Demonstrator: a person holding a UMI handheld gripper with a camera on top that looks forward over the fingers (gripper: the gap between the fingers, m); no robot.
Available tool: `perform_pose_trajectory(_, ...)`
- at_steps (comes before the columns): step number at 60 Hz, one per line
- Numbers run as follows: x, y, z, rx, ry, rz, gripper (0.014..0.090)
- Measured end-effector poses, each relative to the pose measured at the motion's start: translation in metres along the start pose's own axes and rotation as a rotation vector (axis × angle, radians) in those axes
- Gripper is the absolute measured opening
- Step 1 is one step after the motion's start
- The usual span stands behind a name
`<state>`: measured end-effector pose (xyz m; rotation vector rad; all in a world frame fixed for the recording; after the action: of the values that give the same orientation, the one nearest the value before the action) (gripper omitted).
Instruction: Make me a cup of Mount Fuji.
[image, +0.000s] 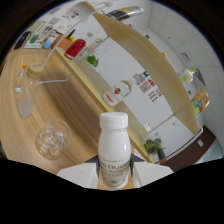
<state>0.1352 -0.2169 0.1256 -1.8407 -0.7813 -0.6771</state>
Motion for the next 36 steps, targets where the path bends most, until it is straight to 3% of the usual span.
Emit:
perform_pose_trajectory(19, -0.002, -0.013, 0.008, -0.014, 0.02, -0.667, 0.048)
perform_pose_trajectory(36, -0.005, -0.01, 0.014, -0.059, 0.026, -1.016, 0.0479)
